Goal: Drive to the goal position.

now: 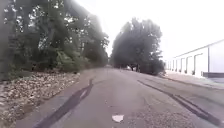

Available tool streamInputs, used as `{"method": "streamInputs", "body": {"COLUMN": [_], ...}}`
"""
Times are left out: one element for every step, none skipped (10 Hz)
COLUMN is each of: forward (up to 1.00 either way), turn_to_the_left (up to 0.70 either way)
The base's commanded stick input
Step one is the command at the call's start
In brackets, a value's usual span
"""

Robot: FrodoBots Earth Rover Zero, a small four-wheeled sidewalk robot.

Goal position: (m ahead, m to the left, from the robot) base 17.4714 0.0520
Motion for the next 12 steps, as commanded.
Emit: {"method": "streamInputs", "body": {"forward": [0.85,0.85,0.85,0.85,0.85,0.85,0.85,0.85,0.85,0.85,0.85,0.85], "turn_to_the_left": [0.00,0.00,0.00,0.00,0.00,0.00,0.00,0.00,0.00,0.00,0.00,0.00]}}
